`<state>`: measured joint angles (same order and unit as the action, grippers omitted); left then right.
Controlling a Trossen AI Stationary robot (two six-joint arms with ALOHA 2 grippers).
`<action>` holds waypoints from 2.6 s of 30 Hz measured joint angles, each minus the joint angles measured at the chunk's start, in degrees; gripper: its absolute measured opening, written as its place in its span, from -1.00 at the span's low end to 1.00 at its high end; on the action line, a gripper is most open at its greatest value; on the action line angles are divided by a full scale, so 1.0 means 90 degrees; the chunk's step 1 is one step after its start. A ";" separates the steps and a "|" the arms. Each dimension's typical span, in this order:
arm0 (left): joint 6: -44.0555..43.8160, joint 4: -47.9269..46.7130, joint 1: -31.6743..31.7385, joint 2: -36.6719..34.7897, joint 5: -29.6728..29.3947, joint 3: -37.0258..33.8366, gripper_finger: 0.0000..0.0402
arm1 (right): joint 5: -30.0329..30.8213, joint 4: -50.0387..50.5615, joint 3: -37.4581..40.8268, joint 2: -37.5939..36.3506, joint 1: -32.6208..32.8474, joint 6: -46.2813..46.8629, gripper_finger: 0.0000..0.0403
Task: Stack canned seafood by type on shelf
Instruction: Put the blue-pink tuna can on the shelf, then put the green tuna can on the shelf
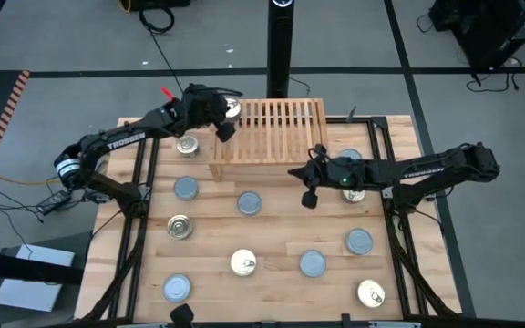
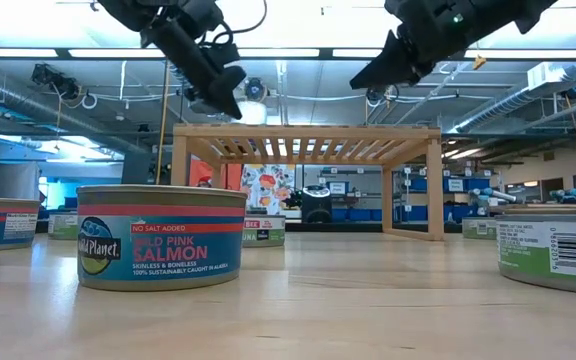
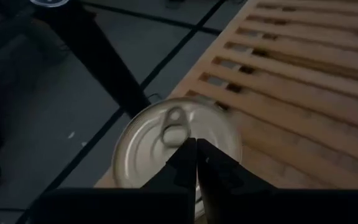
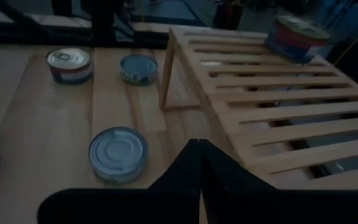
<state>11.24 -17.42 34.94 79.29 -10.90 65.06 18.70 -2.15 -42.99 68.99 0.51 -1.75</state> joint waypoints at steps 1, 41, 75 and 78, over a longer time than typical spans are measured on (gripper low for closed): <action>0.0039 -0.0024 -0.0001 0.0012 0.0001 0.0000 -0.91 | 0.0009 0.0001 -0.0025 0.0000 0.0000 -0.0019 -0.95; 0.0170 0.0133 0.0172 0.0393 -0.0557 -0.0010 -0.91 | -0.0042 -0.0061 -0.0412 -0.0007 -0.0187 -0.0640 -0.96; 0.0093 0.0211 0.0053 0.0411 -0.0997 0.0403 -0.91 | -0.0040 -0.0068 -0.0405 -0.0007 -0.0187 -0.0638 -0.96; 0.0241 0.0198 -0.0105 0.0284 -0.0964 0.0474 -0.91 | -0.0041 -0.0068 -0.0405 -0.0007 -0.0182 -0.0638 -0.96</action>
<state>13.41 -15.64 34.00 81.84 -19.57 69.32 18.34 -2.76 -46.63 68.93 -1.13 -7.49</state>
